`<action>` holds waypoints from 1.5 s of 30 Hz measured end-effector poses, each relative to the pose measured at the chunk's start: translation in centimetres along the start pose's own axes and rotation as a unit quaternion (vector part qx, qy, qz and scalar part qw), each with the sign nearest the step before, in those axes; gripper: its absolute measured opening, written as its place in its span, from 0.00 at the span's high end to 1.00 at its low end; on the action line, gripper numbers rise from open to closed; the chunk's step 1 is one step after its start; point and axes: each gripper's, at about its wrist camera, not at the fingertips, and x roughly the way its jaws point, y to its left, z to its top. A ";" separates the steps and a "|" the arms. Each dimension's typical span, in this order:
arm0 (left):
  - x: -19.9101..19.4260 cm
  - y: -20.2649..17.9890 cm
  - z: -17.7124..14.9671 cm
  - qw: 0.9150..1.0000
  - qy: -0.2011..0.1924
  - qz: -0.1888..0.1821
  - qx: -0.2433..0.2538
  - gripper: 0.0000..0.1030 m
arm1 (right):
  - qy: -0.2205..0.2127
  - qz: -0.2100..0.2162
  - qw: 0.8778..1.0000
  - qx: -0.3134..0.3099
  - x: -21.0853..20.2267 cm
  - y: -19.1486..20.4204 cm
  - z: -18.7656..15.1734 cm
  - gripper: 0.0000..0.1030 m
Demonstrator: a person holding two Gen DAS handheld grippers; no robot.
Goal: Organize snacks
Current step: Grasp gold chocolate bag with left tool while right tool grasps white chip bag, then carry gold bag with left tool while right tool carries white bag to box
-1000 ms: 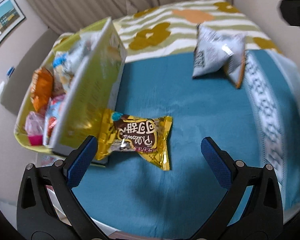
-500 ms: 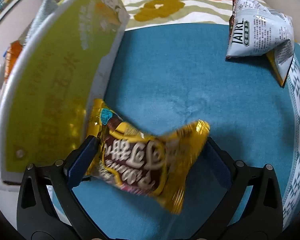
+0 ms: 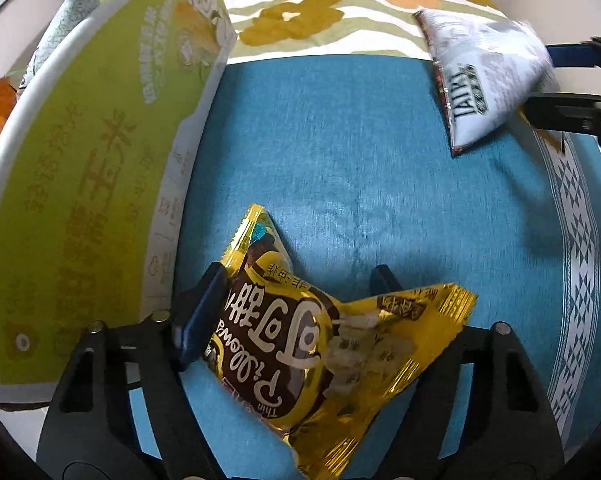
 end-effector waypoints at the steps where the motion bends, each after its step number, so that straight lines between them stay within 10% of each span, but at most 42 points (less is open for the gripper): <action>1: 0.0 0.1 -0.1 1.000 -0.001 -0.003 0.001 0.34 | 0.003 -0.001 1.000 -0.005 0.3 -0.1 0.0 0.00; 16: -1.5 1.6 -0.9 0.999 -0.002 -0.038 -0.030 0.42 | -0.008 0.049 0.998 0.028 1.1 -1.6 0.3 0.01; 21: -1.5 1.8 -0.9 0.998 -0.004 -0.045 -0.033 0.43 | -0.006 0.078 0.996 0.047 1.6 -1.4 0.7 0.36; 26: -2.1 1.8 -0.8 0.998 -0.010 -0.050 -0.033 0.44 | -0.015 0.082 0.995 0.056 1.3 -0.7 0.8 0.41; 45: -16.4 2.1 0.0 0.988 -0.138 -0.071 -0.005 0.45 | -0.120 0.037 0.988 0.092 -13.5 3.6 0.0 0.42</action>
